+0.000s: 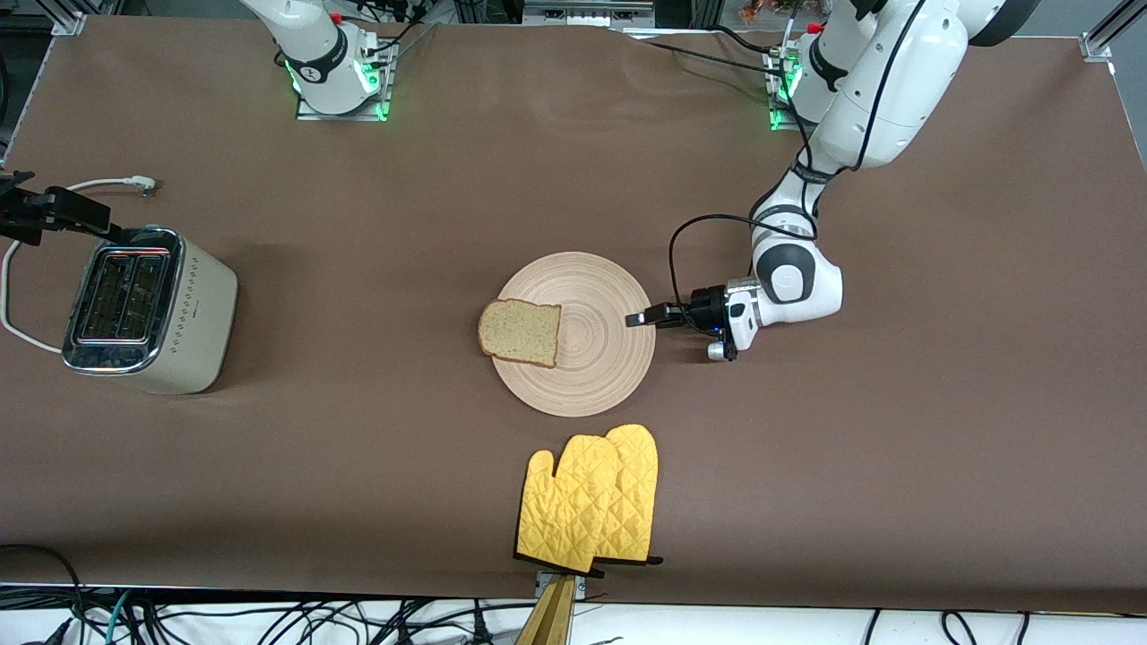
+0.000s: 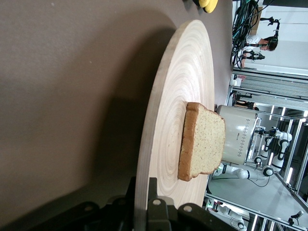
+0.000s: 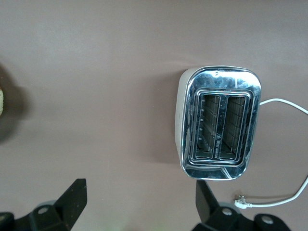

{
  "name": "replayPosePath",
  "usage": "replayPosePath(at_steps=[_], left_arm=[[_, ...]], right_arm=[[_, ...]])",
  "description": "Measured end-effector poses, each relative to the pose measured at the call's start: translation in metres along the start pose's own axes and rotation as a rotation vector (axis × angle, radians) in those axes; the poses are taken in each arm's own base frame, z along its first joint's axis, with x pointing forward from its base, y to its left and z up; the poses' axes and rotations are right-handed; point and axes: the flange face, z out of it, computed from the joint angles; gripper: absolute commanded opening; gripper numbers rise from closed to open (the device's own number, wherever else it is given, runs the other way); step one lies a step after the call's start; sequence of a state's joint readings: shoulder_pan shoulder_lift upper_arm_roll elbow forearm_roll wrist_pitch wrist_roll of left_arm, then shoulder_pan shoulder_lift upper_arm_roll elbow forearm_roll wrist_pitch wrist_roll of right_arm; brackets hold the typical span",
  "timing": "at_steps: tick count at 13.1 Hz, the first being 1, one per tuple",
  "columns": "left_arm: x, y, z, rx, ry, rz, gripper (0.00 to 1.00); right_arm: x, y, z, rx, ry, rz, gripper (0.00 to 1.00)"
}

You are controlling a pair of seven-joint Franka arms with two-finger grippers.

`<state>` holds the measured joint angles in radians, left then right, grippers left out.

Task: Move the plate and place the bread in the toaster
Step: 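Slide the plate with the left gripper toward the toaster, then release the plate and withdraw the left gripper while the right gripper reaches the bread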

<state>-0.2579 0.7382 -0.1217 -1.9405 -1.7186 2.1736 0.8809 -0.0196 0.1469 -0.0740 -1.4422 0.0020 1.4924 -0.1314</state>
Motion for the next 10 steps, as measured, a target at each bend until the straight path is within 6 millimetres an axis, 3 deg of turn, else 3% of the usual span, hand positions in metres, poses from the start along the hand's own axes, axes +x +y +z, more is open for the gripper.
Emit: replayPosePath(at_steps=[2,3,7,8,10], left_arm=[[-0.001,-0.005,0.002,0.003,-0.001,-0.007,0.73],[0.0,-0.004,0.002,0.001,0.0,-0.006,0.79],[0.007,0.008,-0.003,-0.012,0.011,0.005,0.81],[0.014,0.01,-0.015,-0.001,0.039,0.008,0.81],[0.037,0.021,-0.059,0.055,0.094,0.031,0.81]], right_arm=[[0.001,-0.001,0.001,0.0,-0.002,-0.001,1.0],[0.001,-0.001,0.002,0.0,-0.004,-0.002,1.0],[0.009,-0.011,0.014,0.001,-0.025,-0.02,1.0],[0.011,-0.016,0.016,0.001,-0.029,-0.026,1.0],[0.011,-0.022,0.017,0.0,-0.03,-0.035,1.0]])
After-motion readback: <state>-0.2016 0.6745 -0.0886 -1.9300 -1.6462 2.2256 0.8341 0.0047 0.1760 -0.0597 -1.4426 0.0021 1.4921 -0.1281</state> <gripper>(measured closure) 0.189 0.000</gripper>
